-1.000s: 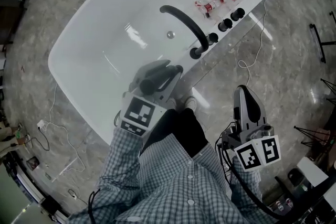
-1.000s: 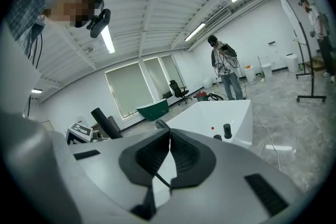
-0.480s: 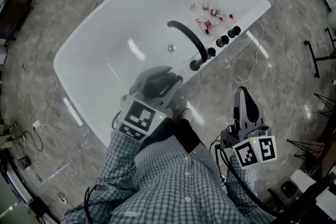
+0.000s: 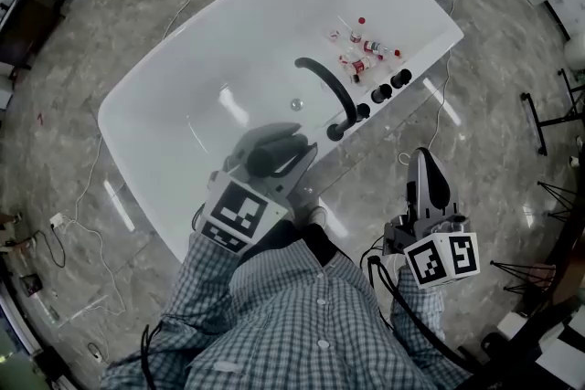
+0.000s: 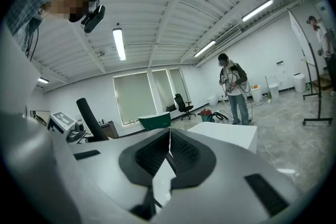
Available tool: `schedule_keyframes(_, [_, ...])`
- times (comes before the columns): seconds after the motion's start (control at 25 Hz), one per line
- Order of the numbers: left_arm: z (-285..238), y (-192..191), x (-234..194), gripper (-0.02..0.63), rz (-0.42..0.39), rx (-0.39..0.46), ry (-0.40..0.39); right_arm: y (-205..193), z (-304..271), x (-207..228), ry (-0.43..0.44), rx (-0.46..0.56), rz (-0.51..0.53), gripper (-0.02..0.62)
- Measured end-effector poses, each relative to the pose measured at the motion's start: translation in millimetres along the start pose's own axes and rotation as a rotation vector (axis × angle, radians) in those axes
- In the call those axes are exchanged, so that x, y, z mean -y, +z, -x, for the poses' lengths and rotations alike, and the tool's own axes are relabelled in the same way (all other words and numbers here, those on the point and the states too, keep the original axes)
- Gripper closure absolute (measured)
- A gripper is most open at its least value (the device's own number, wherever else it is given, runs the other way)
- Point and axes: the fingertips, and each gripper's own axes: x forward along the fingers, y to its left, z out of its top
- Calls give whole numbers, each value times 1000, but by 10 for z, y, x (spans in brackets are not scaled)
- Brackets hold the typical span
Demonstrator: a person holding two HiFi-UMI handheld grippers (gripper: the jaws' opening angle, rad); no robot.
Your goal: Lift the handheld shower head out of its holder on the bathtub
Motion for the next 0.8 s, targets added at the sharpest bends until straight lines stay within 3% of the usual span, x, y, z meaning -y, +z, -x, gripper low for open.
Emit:
schedule_keyframes(0.24, [131, 246, 2, 463, -16, 35, 12, 169, -10, -73, 20, 26, 29, 577])
schedule_keyframes(0.6, [364, 688, -110, 463, 90, 172, 8, 324, -81, -149, 47, 38, 56, 577])
schedule_keyframes(0.8, [474, 904, -189, 463, 73, 224, 31, 404, -109, -168, 64, 52, 70, 577])
